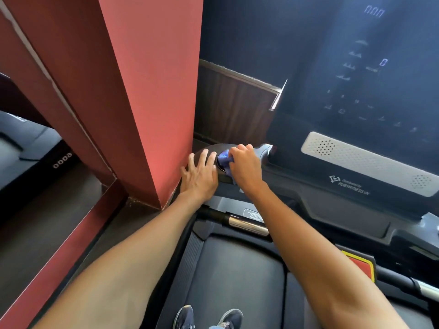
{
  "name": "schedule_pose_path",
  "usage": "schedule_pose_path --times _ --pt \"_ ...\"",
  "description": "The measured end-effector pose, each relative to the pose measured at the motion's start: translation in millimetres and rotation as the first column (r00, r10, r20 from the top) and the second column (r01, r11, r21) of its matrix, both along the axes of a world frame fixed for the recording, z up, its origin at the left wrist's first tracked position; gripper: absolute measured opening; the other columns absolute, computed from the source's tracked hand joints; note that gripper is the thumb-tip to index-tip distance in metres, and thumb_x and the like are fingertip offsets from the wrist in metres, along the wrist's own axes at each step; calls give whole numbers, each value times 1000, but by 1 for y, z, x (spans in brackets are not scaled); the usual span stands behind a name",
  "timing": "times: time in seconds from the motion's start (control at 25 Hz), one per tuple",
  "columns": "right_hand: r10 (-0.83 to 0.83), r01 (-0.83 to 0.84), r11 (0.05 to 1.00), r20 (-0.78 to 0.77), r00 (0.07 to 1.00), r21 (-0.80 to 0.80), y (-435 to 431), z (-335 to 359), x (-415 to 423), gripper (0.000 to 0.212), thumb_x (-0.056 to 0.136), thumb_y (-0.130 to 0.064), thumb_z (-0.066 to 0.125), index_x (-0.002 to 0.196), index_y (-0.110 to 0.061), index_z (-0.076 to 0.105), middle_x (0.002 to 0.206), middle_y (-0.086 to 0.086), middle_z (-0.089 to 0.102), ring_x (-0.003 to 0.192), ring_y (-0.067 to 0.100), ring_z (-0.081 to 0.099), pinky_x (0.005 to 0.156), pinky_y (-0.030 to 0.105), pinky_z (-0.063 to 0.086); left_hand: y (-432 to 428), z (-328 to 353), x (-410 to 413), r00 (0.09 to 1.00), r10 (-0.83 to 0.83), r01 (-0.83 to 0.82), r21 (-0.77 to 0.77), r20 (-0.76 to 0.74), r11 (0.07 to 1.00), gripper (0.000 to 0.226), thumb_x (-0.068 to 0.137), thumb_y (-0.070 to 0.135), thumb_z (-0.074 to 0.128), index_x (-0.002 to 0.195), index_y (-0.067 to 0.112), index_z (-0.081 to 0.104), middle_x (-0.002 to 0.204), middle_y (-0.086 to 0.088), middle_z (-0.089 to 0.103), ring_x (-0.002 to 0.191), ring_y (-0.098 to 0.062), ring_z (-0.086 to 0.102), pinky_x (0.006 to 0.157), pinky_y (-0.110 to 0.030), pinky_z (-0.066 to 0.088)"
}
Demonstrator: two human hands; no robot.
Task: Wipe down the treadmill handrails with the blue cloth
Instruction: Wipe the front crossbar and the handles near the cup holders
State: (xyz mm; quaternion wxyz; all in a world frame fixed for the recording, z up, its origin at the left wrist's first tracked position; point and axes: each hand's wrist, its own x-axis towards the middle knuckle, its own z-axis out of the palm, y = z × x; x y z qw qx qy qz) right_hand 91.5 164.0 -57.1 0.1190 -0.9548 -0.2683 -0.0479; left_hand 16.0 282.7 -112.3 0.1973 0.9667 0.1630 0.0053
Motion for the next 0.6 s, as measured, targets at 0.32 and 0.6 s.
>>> schedule_pose_path --times 0.32,0.6 --pt "48 -169 904 -301 952 -392 21 21 23 13 83 -15 73 95 -18 77 92 7 73 80 25 64 62 28 40 -2 0 0 1000 -11 11 69 -2 998 52 106 31 33 157 25 25 166 -2 23 148 -41 21 103 -63 39" --pt "-6 -54 895 -133 991 -442 18 34 21 9 91 -14 67 95 -7 72 99 12 69 94 30 69 70 33 48 1 2 -1 1000 -21 21 55 -1 998 50 108 32 26 158 26 25 166 -1 22 148 -38 20 104 -64 38"
